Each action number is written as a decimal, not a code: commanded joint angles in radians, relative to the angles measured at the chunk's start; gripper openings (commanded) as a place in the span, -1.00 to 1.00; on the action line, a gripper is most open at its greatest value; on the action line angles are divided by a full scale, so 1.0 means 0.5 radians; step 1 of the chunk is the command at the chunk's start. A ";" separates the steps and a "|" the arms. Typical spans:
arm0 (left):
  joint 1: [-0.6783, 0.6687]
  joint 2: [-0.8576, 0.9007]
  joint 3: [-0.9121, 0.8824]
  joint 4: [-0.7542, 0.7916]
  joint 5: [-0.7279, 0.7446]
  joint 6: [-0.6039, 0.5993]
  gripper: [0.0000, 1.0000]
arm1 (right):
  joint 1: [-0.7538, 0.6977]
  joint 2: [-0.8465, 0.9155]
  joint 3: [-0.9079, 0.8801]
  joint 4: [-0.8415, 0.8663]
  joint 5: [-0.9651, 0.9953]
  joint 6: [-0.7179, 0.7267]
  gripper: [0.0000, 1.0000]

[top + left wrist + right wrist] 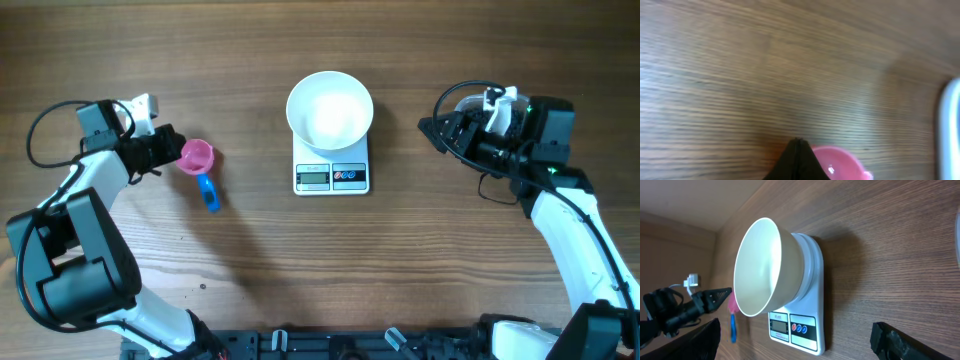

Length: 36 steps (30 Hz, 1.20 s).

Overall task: Scoop item into bowl and weigh 150g on scale
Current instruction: 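Grasp the pink scoop by its blue handle with left gripper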

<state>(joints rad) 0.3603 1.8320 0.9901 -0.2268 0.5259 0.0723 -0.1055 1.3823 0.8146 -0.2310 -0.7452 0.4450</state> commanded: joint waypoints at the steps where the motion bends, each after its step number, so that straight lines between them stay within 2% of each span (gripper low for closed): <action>1: -0.010 0.002 0.080 0.006 0.231 -0.063 -0.92 | 0.004 0.011 0.046 -0.015 0.092 -0.001 0.96; 4: -0.010 0.001 0.134 0.007 0.345 -0.106 -0.92 | 0.004 0.011 0.046 -0.020 0.100 -0.002 0.96; 9: -0.011 0.001 0.176 -0.050 0.344 -0.174 -0.92 | 0.004 0.011 0.046 -0.033 0.107 -0.017 0.96; 10: -0.011 0.001 0.176 -0.072 0.342 -0.160 -0.87 | 0.004 0.011 0.046 -0.036 0.116 -0.017 0.97; 11: -0.011 0.001 0.176 -0.106 0.323 -0.157 -0.74 | 0.004 0.011 0.045 -0.043 0.135 -0.018 0.96; 12: -0.011 0.001 0.176 -0.142 0.287 -0.153 -0.51 | 0.004 0.011 0.045 -0.050 0.160 -0.018 0.96; 14: -0.011 0.001 0.176 -0.227 0.197 -0.139 -0.27 | 0.004 0.011 0.041 -0.061 0.209 -0.018 0.96; 17: -0.012 0.001 0.176 -0.372 0.181 0.079 -0.26 | 0.004 0.011 0.030 -0.064 0.234 -0.018 0.96; 23: -0.012 0.002 0.176 -0.522 0.159 0.338 -0.28 | 0.004 0.034 0.020 -0.068 0.241 -0.052 0.97; 33: -0.011 0.002 0.172 -0.516 -0.180 0.413 -0.21 | 0.004 0.043 0.020 -0.074 0.240 -0.050 0.96; 36: -0.012 0.002 0.172 -0.560 -0.171 0.478 -0.22 | 0.004 0.043 0.020 -0.072 0.240 -0.050 0.97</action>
<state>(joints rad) 0.3599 1.8320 1.0668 -0.4900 0.4873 0.2512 -0.1055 1.3926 0.8146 -0.2684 -0.6415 0.4408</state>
